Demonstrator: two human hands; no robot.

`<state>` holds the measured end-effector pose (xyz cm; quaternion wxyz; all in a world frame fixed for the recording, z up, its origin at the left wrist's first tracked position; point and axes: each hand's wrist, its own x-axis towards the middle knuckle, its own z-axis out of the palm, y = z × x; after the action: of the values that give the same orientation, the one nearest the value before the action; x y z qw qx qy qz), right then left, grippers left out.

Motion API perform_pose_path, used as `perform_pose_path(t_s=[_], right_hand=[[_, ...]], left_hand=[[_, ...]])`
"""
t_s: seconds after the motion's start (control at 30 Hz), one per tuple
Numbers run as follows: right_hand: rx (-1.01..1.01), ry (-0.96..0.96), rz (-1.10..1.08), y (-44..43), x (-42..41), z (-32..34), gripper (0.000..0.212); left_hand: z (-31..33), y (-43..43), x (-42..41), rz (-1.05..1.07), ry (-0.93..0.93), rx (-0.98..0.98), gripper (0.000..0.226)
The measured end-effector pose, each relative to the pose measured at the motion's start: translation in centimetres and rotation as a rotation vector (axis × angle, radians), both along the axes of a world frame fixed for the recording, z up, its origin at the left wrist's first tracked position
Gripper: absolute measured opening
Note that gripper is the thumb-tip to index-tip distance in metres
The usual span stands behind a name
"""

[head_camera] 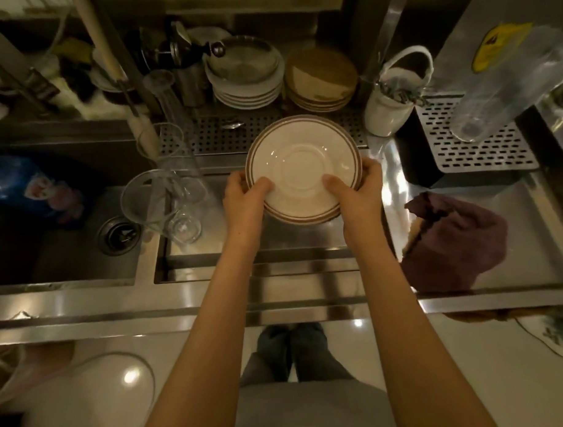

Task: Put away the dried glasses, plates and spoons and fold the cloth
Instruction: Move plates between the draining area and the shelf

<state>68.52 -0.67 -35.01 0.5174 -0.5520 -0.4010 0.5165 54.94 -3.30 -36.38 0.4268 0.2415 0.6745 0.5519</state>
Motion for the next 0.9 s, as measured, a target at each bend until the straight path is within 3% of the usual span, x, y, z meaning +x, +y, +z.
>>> perform_pose_path(t_s=[0.47,0.8,0.9], right_hand=[[-0.333,-0.236,0.201,1.2,-2.7,-7.4,0.055],[-0.365,-0.294,0.296,2.4,-4.9,-8.9,0.052],[-0.369,-0.293,0.31,2.9,-5.6,-8.9,0.051]], left_hand=[[-7.1,-1.9,-2.5,0.018,0.095,-0.268,0.024],[-7.6,-2.4,-3.3,0.097,0.23,-0.282,0.017],[-7.4,-2.4,-3.4,0.146,0.24,-0.263,0.026]])
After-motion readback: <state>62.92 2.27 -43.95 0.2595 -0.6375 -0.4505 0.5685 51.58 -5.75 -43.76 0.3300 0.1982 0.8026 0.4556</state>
